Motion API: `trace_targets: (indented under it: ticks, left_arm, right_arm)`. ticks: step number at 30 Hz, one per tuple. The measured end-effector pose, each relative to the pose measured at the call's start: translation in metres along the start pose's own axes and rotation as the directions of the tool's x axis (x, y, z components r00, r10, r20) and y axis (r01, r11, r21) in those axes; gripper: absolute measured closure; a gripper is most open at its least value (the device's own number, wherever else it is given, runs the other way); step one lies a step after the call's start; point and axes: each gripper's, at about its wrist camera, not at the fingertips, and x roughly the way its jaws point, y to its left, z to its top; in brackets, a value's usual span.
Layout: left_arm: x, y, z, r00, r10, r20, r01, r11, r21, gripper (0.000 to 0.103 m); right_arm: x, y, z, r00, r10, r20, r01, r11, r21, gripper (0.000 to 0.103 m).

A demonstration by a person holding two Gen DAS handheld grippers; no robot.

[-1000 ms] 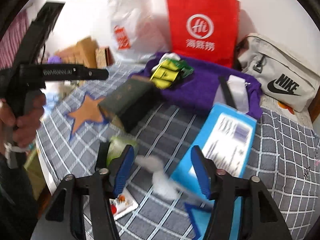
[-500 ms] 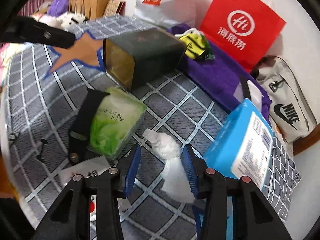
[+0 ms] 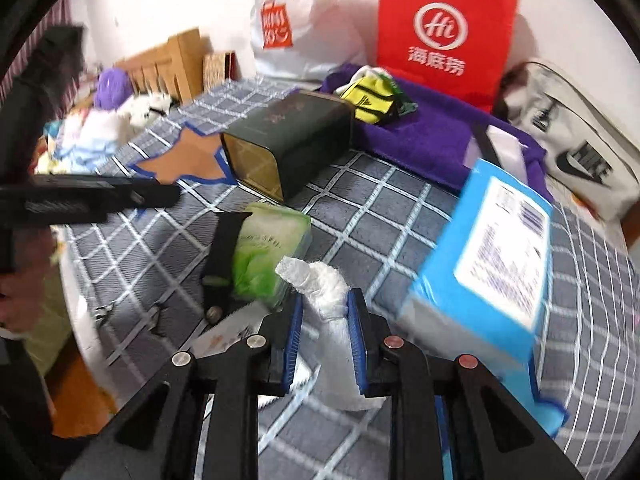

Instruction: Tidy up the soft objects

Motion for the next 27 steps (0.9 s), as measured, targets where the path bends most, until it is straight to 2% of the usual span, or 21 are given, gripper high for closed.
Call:
trace_targets:
  ticks: [4, 8, 13, 14, 15, 17, 21, 27]
  left_arm:
    - [0.014, -0.014, -0.007, 0.998, -0.058, -0.039, 0.058, 0.998, 0.000, 0.055]
    - [0.026, -0.026, -0.007, 0.996, -0.057, -0.062, 0.057, 0.998, -0.012, 0.055]
    - [0.042, -0.032, -0.004, 0.996, -0.037, -0.080, 0.034, 0.999, -0.033, 0.055]
    - [0.042, -0.032, -0.004, 0.997, -0.036, -0.070, 0.033, 0.999, -0.039, 0.057]
    - [0.041, -0.032, -0.004, 0.998, -0.036, -0.061, 0.033, 0.999, -0.039, 0.066]
    - [0.041, -0.034, -0.004, 0.998, -0.037, -0.055, 0.036, 0.999, -0.019, 0.079]
    - [0.036, -0.035, -0.002, 0.998, -0.037, -0.044, 0.038, 0.999, 0.001, 0.086]
    - [0.020, -0.025, 0.001, 1.000, -0.008, -0.025, 0.009, 1.000, 0.017, 0.089]
  right_arm:
    - [-0.015, -0.018, -0.025, 0.999, -0.043, -0.018, 0.044, 0.998, 0.052, 0.080]
    - [-0.018, -0.034, -0.047, 0.991, -0.127, -0.040, 0.130, 0.988, 0.087, 0.080]
    - [-0.012, -0.045, -0.057, 0.994, -0.098, -0.040, 0.102, 0.987, 0.124, 0.080]
    - [-0.010, -0.047, -0.057, 0.995, -0.093, -0.040, 0.097, 0.987, 0.124, 0.080]
    - [-0.009, -0.047, -0.058, 0.995, -0.089, -0.041, 0.093, 0.988, 0.124, 0.079]
    - [-0.005, -0.049, -0.059, 0.996, -0.080, -0.044, 0.085, 0.988, 0.127, 0.077]
    - [0.004, -0.053, -0.061, 0.997, -0.055, -0.050, 0.061, 0.987, 0.146, 0.071]
    - [0.006, -0.055, -0.063, 0.998, -0.047, -0.031, 0.051, 0.988, 0.144, 0.071]
